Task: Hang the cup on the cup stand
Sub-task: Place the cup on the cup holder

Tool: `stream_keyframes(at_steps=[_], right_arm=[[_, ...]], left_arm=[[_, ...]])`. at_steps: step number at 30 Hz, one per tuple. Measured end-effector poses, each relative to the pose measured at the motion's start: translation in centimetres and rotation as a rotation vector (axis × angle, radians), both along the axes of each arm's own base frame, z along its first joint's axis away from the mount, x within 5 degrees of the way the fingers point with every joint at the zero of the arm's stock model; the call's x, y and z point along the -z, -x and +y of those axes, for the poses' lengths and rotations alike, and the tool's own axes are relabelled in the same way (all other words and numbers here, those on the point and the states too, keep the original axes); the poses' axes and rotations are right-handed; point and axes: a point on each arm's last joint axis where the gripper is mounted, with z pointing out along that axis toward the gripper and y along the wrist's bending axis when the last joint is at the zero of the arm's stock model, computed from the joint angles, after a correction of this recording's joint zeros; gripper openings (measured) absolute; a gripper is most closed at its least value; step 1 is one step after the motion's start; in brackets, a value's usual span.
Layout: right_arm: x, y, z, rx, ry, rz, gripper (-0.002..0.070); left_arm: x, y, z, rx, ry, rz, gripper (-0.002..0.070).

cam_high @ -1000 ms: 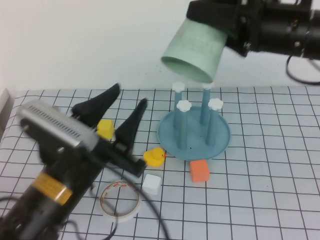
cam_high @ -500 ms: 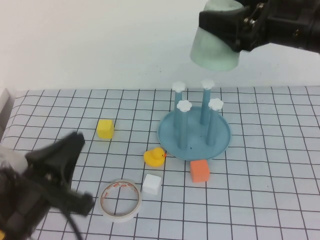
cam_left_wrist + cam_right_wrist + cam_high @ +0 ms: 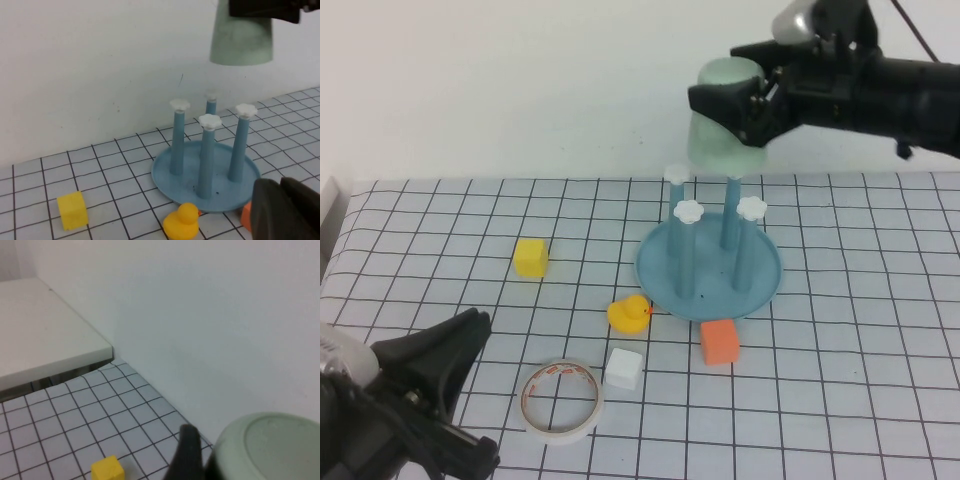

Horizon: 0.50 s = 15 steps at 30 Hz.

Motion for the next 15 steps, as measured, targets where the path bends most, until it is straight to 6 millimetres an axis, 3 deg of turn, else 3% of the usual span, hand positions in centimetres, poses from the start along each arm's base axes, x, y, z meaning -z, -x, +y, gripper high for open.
stream_keyframes(at_steps=[7,15], right_arm=[[0.8,-3.6,1.1,-0.018,-0.017,-0.038,0.057],[4.3,-5.9,2.8,-0.061,-0.005,-0.022,0.057]], left_arm=[[0.2,0.0,0.0,0.01,-0.034,0.007,0.0],[0.7,0.2,-0.1,0.033,-0.113,0.029,-0.0001]])
